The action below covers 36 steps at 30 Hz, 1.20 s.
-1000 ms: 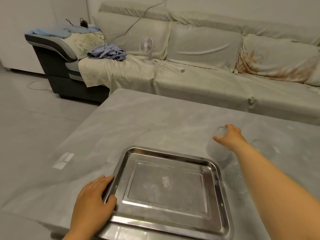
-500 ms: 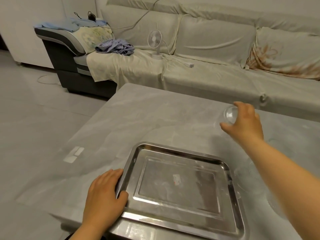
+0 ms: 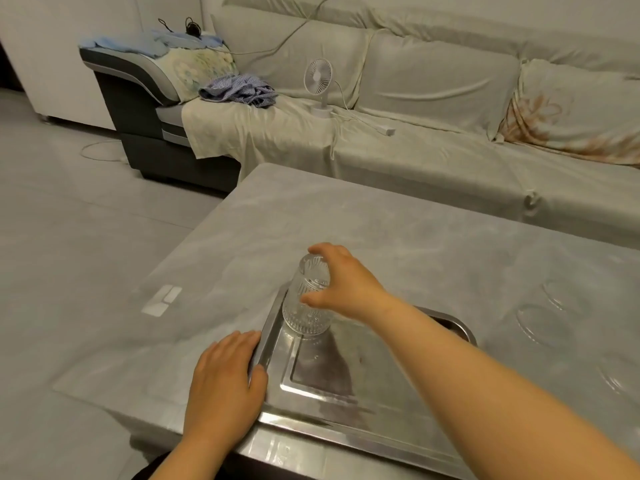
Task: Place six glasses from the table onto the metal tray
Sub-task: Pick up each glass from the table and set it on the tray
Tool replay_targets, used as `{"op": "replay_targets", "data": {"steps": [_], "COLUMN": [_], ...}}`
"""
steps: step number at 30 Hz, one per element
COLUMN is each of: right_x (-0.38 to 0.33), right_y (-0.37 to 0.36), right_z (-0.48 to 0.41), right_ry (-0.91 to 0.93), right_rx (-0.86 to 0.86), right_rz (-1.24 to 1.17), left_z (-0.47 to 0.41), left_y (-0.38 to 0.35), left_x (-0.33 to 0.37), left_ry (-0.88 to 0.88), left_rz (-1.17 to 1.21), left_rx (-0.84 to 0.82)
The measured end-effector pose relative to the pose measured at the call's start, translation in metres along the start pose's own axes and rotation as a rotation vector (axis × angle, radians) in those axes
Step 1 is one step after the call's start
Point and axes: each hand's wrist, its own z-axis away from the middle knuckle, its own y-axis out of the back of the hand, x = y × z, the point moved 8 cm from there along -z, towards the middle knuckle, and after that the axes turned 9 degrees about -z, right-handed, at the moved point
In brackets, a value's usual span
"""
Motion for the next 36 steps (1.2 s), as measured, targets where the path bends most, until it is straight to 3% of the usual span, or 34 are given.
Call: {"op": "replay_targets", "data": {"steps": [15, 18, 21, 28, 36], "right_x": [0.002, -0.001, 0.008, 0.119, 0.168], "right_y": [-0.014, 0.005, 0.040, 0.146, 0.156], "right_z": [0.010, 0.024, 0.046, 0.112, 0.140], "right_ry": [0.019, 0.047, 0.081, -0.465, -0.670], "right_rx": [-0.065, -0.019, 0.052, 0.215, 0.156], "right_rz": [0.215, 0.189, 0.335, 0.442, 0.345], "left_z": [0.005, 0.006, 0.007, 0.010, 0.011], "left_y": [0.002, 0.001, 0.002, 0.001, 0.001], "left_x": [0.011, 0.011, 0.012, 0.020, 0.022], "left_ry": [-0.070, -0.070, -0.078, -0.129, -0.088], "left_rz": [0.024, 0.000, -0.023, -0.083, -0.114], "left_rx": [-0.042, -0.060, -0.064, -0.097, -0.111]}}
